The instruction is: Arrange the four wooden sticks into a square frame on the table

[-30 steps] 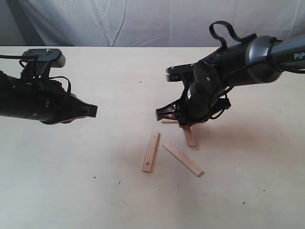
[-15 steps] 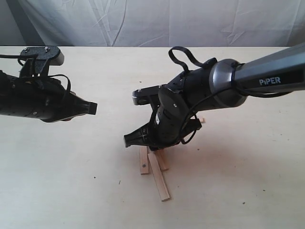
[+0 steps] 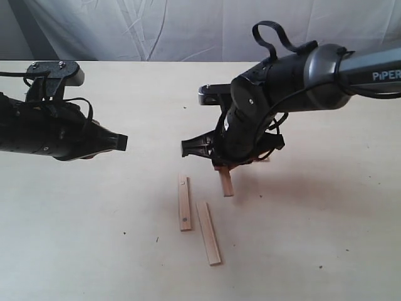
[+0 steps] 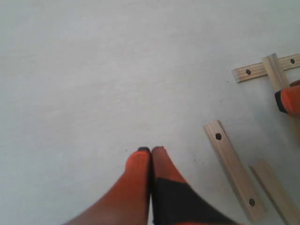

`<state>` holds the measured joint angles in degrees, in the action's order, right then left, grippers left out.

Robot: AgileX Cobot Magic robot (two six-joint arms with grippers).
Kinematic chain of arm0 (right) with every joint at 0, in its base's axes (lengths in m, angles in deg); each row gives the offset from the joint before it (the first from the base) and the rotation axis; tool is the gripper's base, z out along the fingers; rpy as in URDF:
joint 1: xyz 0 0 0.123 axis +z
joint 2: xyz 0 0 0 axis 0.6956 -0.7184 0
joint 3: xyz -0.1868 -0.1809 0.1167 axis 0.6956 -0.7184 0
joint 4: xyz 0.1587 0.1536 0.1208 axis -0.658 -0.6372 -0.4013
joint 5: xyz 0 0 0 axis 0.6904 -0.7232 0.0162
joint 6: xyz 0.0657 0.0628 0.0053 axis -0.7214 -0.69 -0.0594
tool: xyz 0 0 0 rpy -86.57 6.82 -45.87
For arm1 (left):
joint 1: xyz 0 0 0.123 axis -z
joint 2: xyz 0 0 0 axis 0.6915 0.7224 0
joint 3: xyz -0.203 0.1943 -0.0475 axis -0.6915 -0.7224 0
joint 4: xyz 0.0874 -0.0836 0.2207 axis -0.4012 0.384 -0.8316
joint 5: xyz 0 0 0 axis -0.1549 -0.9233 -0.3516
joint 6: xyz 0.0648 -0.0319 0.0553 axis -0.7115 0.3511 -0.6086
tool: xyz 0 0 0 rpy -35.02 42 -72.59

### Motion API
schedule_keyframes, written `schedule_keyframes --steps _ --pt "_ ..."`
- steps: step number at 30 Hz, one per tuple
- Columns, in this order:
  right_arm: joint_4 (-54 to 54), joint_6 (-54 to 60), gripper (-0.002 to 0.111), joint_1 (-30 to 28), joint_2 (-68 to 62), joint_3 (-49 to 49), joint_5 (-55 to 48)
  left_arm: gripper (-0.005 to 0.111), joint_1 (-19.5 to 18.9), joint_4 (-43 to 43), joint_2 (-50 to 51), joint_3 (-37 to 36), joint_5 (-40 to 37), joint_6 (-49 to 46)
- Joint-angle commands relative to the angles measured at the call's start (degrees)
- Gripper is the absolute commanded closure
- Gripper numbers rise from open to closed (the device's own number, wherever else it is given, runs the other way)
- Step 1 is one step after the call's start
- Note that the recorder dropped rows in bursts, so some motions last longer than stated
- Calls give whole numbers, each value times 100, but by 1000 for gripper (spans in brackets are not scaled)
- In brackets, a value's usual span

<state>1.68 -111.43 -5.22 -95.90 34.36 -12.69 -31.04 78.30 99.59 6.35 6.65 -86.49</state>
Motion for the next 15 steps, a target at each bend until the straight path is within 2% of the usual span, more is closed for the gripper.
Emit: schedule_keyframes --steps 1,15 --pt "36 -241 108 -23 -288 26 252 107 -6 32 -54 -28 -2 13" --pt "76 -633 108 -23 -430 39 395 107 -6 32 -54 -28 -72 13"
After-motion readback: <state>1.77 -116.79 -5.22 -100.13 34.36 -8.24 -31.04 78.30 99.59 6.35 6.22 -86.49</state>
